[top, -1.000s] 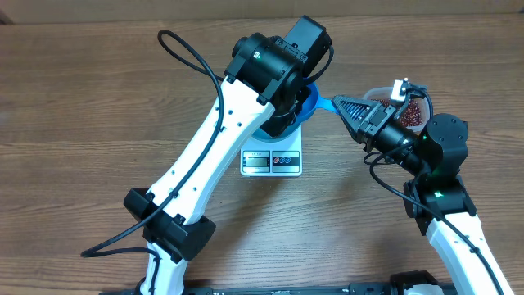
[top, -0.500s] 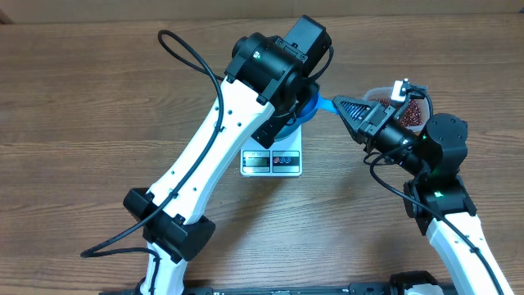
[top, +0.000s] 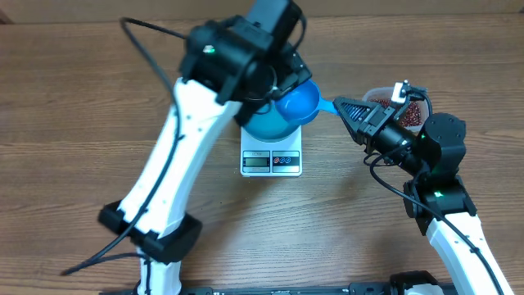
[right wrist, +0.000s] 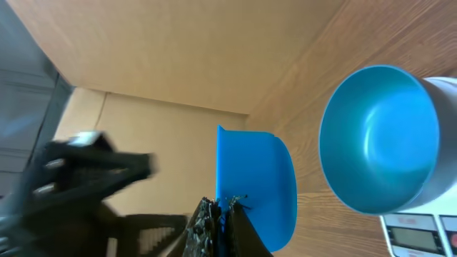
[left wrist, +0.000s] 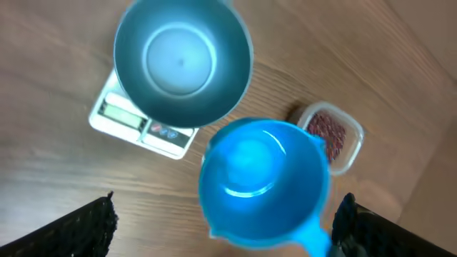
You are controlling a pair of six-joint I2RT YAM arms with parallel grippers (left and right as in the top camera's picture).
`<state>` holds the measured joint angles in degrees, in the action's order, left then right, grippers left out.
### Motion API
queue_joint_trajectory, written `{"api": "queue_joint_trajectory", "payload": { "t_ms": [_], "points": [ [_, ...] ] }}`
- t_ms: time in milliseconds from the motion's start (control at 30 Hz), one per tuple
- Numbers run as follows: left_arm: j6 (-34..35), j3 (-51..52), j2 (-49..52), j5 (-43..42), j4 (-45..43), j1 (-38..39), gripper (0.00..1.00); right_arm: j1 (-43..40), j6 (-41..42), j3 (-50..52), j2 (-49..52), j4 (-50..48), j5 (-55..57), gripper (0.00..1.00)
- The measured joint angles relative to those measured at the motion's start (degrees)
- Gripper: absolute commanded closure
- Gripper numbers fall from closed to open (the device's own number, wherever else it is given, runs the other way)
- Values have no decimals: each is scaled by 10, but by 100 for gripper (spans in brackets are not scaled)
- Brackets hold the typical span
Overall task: Scoop item into bowl and weigh 150g on scale
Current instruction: 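Carry the scoop with the right gripper to the bean tub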
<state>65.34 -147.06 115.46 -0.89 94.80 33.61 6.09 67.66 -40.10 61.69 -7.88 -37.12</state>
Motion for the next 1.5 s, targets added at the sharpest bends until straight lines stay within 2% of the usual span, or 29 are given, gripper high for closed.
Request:
{"api": "queue_joint_trajectory", "payload": {
  "t_ms": [400,500,600,767,967,1133,1300,1500],
  "points": [
    [-332,-7,-120,-21,18,-116,0,0,-70,-1,-1,39,5,96],
    [-395,-8,-135,-21,19,-132,1,0,-94,-22,-3,92,12,96],
    [-442,-11,-139,-11,19,-143,1,0,-137,-77,-3,186,28,96],
    [-476,-11,-139,9,19,-151,0,0,-222,-192,-5,340,66,96],
    [-491,-11,-139,29,19,-151,0,0,-320,-335,-11,549,173,96],
    [-495,-11,-139,45,19,-151,0,0,-379,-415,-7,674,274,96],
    [-499,-11,-139,52,19,-151,0,0,-414,-461,20,753,356,96],
    [-509,-11,-139,56,19,-151,0,0,-437,-465,80,782,411,96]
  ]
}}
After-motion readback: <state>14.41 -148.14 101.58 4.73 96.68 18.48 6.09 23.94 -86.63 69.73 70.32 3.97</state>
